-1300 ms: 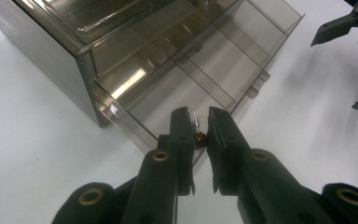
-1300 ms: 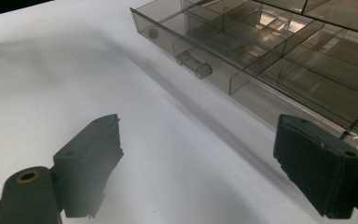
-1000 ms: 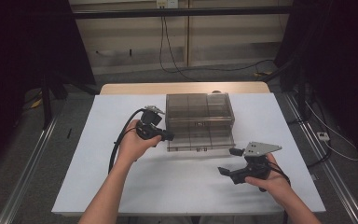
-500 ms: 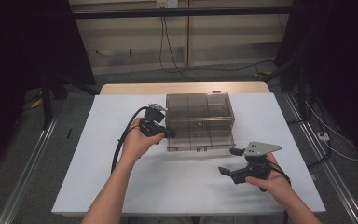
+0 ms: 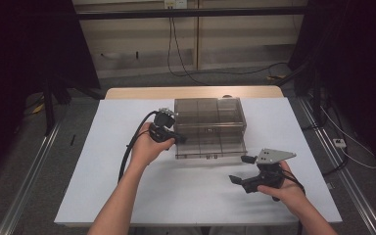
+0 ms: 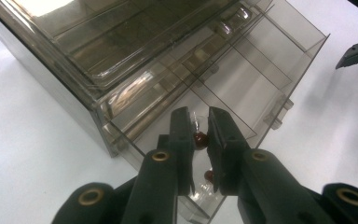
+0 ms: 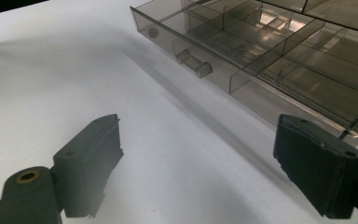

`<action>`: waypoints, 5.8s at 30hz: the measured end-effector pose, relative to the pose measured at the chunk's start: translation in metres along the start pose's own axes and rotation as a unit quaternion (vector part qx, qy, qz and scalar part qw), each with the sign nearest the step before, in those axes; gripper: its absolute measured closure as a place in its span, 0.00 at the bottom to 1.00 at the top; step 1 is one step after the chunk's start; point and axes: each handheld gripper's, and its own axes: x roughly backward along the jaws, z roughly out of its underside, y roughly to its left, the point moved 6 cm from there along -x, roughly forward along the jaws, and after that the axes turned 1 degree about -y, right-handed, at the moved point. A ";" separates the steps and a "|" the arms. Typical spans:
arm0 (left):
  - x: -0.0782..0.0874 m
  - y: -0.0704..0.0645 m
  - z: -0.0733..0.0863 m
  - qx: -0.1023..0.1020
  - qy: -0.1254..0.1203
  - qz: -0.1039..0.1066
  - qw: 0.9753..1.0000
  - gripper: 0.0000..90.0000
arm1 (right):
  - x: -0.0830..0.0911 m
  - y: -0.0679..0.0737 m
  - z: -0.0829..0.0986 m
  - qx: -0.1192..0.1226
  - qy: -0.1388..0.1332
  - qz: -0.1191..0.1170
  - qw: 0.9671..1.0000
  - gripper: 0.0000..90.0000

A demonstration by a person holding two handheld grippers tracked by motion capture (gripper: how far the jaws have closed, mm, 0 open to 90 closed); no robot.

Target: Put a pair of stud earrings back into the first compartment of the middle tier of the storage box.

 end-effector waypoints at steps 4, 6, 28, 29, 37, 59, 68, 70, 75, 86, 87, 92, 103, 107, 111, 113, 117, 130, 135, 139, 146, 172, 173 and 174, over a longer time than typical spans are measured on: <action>-0.004 0.000 0.000 0.001 0.001 -0.001 1.000 0.90 | 0.000 0.000 0.000 0.000 0.000 0.000 1.000 0.16; -0.006 0.000 0.000 0.002 0.000 0.000 1.000 0.90 | 0.000 0.000 0.000 -0.001 0.000 0.000 1.000 0.16; -0.008 -0.002 0.000 -0.018 -0.008 -0.010 1.000 0.75 | 0.000 0.001 0.000 0.000 0.001 -0.002 1.000 0.16; -0.006 -0.002 0.001 -0.016 -0.012 -0.006 1.000 0.74 | 0.000 0.001 0.000 -0.001 0.001 -0.002 1.000 0.16; 0.015 -0.004 0.013 -0.013 -0.025 0.011 1.000 0.61 | 0.000 0.001 0.001 0.000 0.002 -0.003 1.000 0.16; 0.050 0.001 0.057 -0.018 -0.046 0.001 0.999 0.31 | -0.003 0.003 0.001 0.000 0.004 -0.004 1.000 0.16; 0.055 0.005 0.078 -0.016 -0.040 0.001 0.999 0.27 | -0.004 0.004 0.000 0.000 0.004 -0.004 1.000 0.16; 0.056 0.004 0.083 -0.016 -0.045 0.003 0.999 0.27 | -0.004 0.004 0.000 -0.001 0.005 -0.003 1.000 0.16; 0.056 0.005 0.094 -0.019 -0.044 0.003 0.999 0.26 | -0.004 0.004 0.000 -0.001 0.004 -0.004 1.000 0.16; 0.059 0.007 0.109 -0.026 -0.051 -0.003 0.998 0.24 | -0.004 0.005 -0.001 -0.005 0.004 -0.002 1.000 0.14; 0.060 0.008 0.110 -0.024 -0.052 -0.003 0.998 0.24 | -0.004 0.005 -0.001 -0.003 0.004 -0.002 1.000 0.14; 0.059 0.010 0.117 -0.020 -0.047 -0.003 0.999 0.24 | -0.005 0.006 -0.003 -0.008 0.002 -0.005 1.000 0.14; 0.063 0.013 0.120 -0.018 -0.059 0.011 0.998 0.19 | -0.011 0.011 -0.007 -0.006 0.006 -0.021 1.000 0.33; 0.062 0.013 0.122 -0.013 -0.060 0.016 0.998 0.18 | -0.016 0.012 -0.011 -0.004 0.009 -0.023 1.000 0.43; 0.061 0.014 0.124 -0.012 -0.060 0.017 0.998 0.17 | -0.021 0.014 -0.014 0.001 0.013 -0.028 1.000 0.53; 0.062 0.015 0.123 -0.013 -0.062 0.018 0.998 0.17 | -0.024 0.015 -0.015 0.007 0.019 -0.029 0.999 0.61; 0.062 0.014 0.123 -0.012 -0.063 0.019 0.998 0.17 | -0.029 0.016 -0.016 0.007 0.025 -0.035 0.999 0.72; 0.062 0.014 0.123 -0.016 -0.068 0.017 0.997 0.19 | -0.033 0.012 -0.016 0.012 0.030 -0.038 0.999 0.98; 0.062 0.013 0.123 -0.017 -0.064 0.018 0.998 0.18 | -0.035 0.011 -0.017 0.019 0.026 -0.034 0.999 1.00; 0.061 0.013 0.123 -0.018 -0.064 0.018 0.998 0.18 | -0.038 0.009 -0.017 0.016 0.029 -0.032 0.999 1.00; 0.060 0.013 0.124 -0.019 -0.059 0.018 0.998 0.18 | -0.047 0.007 -0.018 0.020 0.032 -0.033 0.999 1.00; 0.060 0.014 0.125 -0.014 -0.059 0.018 0.998 0.19 | -0.067 0.001 -0.020 0.030 0.032 -0.029 0.999 1.00; 0.060 0.014 0.125 -0.015 -0.059 0.018 0.998 0.19 | -0.067 0.001 -0.021 0.031 0.031 -0.029 0.999 1.00; 0.060 0.014 0.125 -0.014 -0.059 0.018 0.998 0.19 | -0.067 0.001 -0.021 0.030 0.031 -0.029 0.999 1.00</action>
